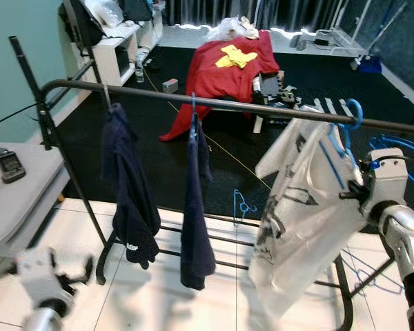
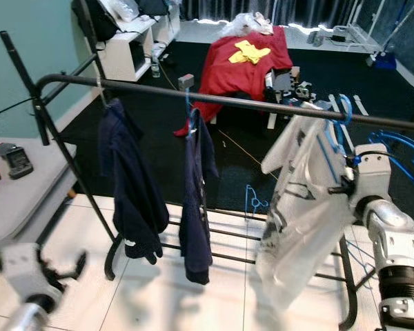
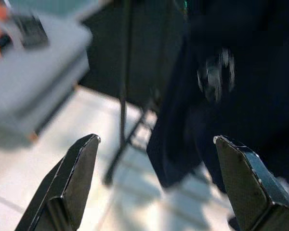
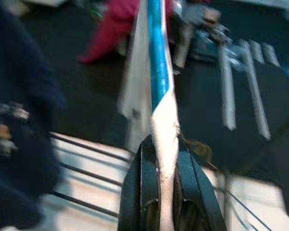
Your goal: Hang hanger
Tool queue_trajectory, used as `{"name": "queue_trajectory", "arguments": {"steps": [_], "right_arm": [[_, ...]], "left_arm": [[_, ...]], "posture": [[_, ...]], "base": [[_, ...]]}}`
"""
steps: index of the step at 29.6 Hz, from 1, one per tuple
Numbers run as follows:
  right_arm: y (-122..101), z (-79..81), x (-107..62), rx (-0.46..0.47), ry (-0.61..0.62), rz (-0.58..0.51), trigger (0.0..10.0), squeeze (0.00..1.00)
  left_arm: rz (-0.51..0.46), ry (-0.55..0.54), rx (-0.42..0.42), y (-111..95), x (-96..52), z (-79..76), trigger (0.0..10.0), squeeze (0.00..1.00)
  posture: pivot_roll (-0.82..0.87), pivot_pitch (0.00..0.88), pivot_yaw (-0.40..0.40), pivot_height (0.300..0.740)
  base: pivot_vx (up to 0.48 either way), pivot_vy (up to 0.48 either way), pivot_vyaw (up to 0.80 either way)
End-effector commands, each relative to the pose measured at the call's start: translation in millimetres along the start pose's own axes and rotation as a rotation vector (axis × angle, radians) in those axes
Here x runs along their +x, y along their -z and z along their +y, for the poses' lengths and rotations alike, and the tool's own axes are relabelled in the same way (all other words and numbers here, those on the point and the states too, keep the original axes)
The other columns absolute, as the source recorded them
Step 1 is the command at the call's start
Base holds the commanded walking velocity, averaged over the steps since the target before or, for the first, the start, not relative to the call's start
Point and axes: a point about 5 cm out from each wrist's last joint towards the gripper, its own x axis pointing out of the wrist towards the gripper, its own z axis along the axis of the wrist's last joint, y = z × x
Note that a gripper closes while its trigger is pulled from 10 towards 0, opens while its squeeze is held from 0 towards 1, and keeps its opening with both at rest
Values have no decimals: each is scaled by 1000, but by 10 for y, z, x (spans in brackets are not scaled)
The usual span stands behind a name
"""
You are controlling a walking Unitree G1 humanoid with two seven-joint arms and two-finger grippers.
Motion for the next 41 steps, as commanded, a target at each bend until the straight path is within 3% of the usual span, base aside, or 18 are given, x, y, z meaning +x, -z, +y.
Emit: {"name": "queue_trajectory", "arguments": {"steps": [1,2,3,5,6,9,18,22,29,36,41], "right_arm": [[-308,83,-35,5,-104,-133,0,0],[-292,152,-64,4,-187,-107,0,0],[-292,152,-64,4,-187,-107,0,0],[-219,250,-143,-31,-345,6,0,0],[-219,250,-143,-31,-345,6,0,0],[-205,295,-325,-128,-528,135,0,0],[-546,235,-580,-206,-673,166,0,0],[-609,243,-643,-217,-715,162,0,0],[-910,232,-836,-257,-844,109,0,0],[-1298,242,-955,-282,-957,-28,0,0],[-1412,281,-977,-263,-1016,-101,0,0]], "left_arm": [[19,-12,12,-27,-13,52,10000,0],[3,3,26,-131,21,64,10000,0],[3,3,26,-131,21,64,10000,0],[-12,74,67,-304,57,46,10000,0],[-12,74,67,-304,57,46,10000,0],[-37,205,117,-533,39,-14,10000,0],[-69,408,65,-786,-21,-228,10000,0],[-81,435,61,-848,-31,-243,10000,0],[-134,525,49,-1103,-75,-234,10000,0],[-278,657,26,-1533,-171,-220,10000,0],[-389,715,9,-1778,-230,-230,10000,0]], "posture": [[-111,66,-14,736],[-115,66,-10,736],[-115,66,-10,736],[-118,66,-9,736],[-118,66,-9,736],[-116,63,-12,736],[-121,59,-10,736],[-120,58,-9,736],[-126,53,-9,736],[-125,37,-19,736],[-122,28,-22,736]], "base": [[0,0,0],[0,0,0],[0,0,0],[0,0,0],[0,0,0],[0,0,0],[-293,0,0],[-311,0,0],[-381,0,0],[-252,0,0],[0,0,0]]}}
